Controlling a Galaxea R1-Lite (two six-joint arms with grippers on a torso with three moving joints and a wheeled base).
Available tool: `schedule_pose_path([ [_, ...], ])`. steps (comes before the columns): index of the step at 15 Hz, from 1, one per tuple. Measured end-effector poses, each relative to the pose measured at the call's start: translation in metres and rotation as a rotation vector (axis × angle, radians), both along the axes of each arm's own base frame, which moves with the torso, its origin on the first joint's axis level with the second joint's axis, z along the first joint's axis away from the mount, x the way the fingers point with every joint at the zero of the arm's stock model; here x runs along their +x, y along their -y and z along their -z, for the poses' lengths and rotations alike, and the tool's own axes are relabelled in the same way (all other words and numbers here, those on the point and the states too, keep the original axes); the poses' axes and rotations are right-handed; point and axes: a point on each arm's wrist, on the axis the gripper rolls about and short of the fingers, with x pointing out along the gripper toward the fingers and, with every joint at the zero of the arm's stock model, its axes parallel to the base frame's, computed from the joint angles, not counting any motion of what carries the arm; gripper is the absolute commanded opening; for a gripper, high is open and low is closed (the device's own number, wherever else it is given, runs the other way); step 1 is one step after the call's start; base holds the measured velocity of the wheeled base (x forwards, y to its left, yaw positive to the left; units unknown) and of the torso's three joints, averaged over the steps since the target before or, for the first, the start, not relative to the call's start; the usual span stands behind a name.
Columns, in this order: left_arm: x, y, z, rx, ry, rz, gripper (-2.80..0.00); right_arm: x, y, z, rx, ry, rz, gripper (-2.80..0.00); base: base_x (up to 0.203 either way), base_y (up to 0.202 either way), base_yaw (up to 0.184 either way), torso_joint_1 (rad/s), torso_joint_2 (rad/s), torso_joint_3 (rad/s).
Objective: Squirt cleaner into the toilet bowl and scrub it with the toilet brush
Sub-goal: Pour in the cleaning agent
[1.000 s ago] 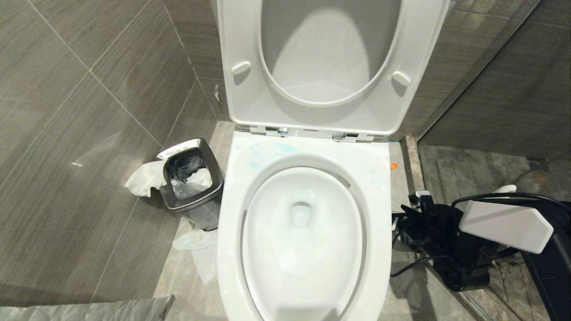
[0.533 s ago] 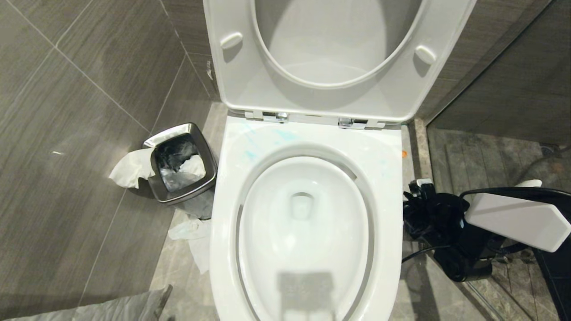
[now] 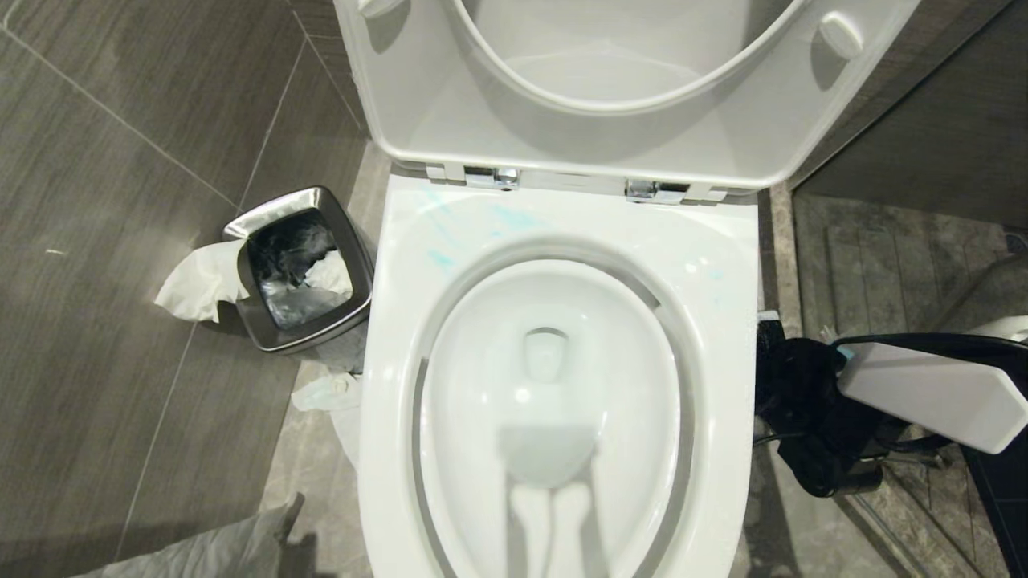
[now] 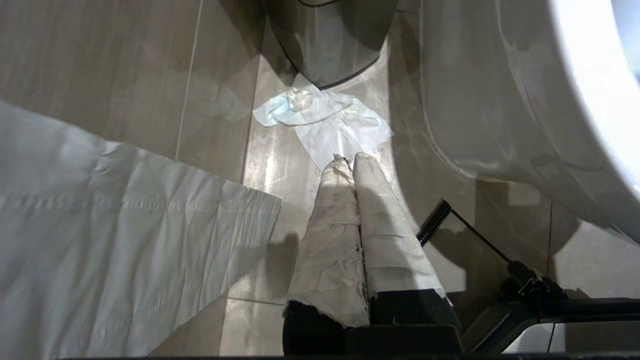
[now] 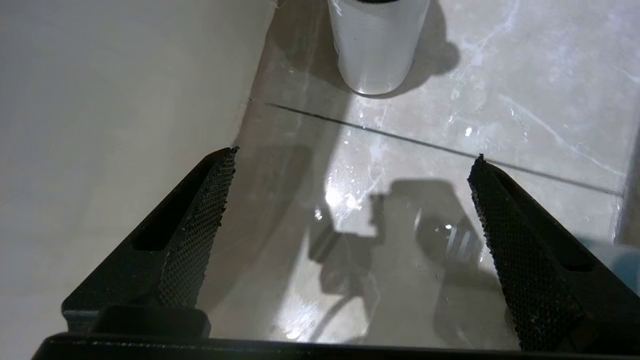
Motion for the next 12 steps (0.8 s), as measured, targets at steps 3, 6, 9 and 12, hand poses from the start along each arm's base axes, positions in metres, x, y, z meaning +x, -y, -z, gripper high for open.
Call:
schedule_pose_path([
  [3, 0.0, 0.0, 0.0, 0.0, 0.0, 0.0, -2.8, 0.007, 0.0, -0.011, -0.018, 0.051, 0.002, 0.0, 0.0, 0.0, 0.0, 0.002, -0.01, -0.035],
  [6, 0.0, 0.0, 0.0, 0.0, -0.001, 0.0, -2.8, 0.014, -0.001, -0.024, -0.041, 0.111, 0.003, 0.0, 0.0, 0.0, 0.0, 0.0, 0.0, 0.0],
  [9, 0.0, 0.0, 0.0, 0.0, -0.001, 0.0, -2.8, 0.025, -0.002, -0.035, -0.066, 0.154, 0.008, 0.0, 0.0, 0.0, 0.0, 0.0, 0.0, 0.0],
  [12, 0.0, 0.0, 0.0, 0.0, -0.001, 0.0, -2.8, 0.037, -0.003, -0.041, -0.071, 0.191, 0.012, 0.0, 0.0, 0.0, 0.0, 0.0, 0.0, 0.0],
])
